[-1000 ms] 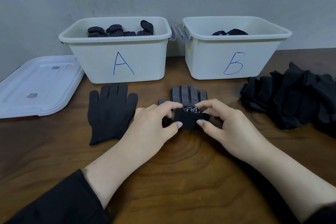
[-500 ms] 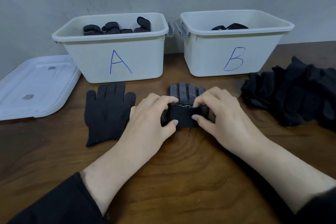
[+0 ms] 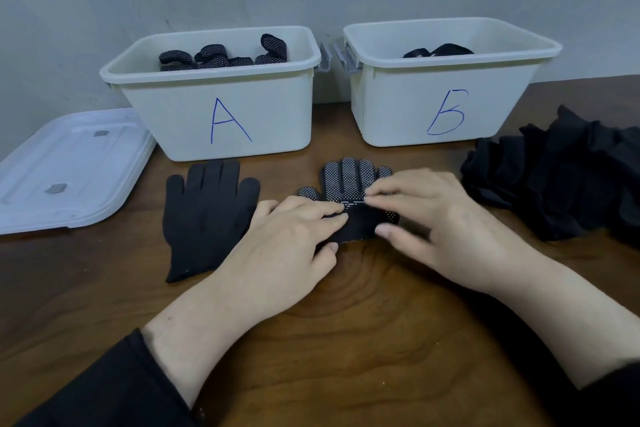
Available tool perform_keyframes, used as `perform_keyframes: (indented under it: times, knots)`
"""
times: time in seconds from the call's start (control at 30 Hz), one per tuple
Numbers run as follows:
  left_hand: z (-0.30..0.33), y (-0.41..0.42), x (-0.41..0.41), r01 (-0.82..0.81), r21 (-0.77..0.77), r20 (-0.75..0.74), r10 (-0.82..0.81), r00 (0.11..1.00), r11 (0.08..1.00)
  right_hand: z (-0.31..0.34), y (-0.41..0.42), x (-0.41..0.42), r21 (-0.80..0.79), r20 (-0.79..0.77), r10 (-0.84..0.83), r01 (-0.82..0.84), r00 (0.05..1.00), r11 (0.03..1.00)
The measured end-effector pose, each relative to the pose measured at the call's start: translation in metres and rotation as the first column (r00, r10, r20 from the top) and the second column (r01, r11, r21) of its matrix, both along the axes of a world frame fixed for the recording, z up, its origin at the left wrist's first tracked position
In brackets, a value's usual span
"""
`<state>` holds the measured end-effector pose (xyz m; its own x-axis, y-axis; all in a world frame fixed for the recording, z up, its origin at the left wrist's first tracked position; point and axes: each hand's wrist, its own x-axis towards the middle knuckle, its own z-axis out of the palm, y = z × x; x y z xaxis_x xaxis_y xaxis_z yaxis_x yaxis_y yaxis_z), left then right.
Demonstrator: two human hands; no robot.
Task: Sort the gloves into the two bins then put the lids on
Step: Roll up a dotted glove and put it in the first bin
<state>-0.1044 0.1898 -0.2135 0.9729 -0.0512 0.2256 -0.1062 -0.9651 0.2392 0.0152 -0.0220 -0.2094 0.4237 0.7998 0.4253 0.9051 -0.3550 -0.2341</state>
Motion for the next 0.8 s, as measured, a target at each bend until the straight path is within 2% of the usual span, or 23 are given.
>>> perform_keyframes:
  times: [0.1,0.37,0.57,0.7,0.8]
  knots:
    - [0.000,0.002,0.001,-0.002,-0.002,-0.017,0.002,1.000,1.000,-0.006,0.001,-0.001,-0.168,-0.147,-0.015,-0.010,0.989,0.986]
    - [-0.004,0.003,0.004,-0.026,-0.048,0.041,0.028,0.999,0.998,-0.009,0.009,-0.002,-0.056,-0.059,-0.086,0.082,0.995,0.995]
    - [0.006,0.001,0.000,-0.065,-0.082,0.057,0.070,0.996,0.995,0.000,0.006,-0.006,-0.046,-0.110,-0.083,0.078,0.990,0.996]
    - [0.006,0.001,-0.003,-0.091,-0.219,0.067,0.108,0.992,0.971,0.001,0.005,-0.009,0.039,-0.276,-0.081,0.095,0.958,0.995]
    - [0.005,0.001,0.000,-0.135,-0.343,0.040,0.158,0.987,0.930,0.003,0.005,-0.010,0.070,-0.471,-0.054,0.098,0.881,0.993]
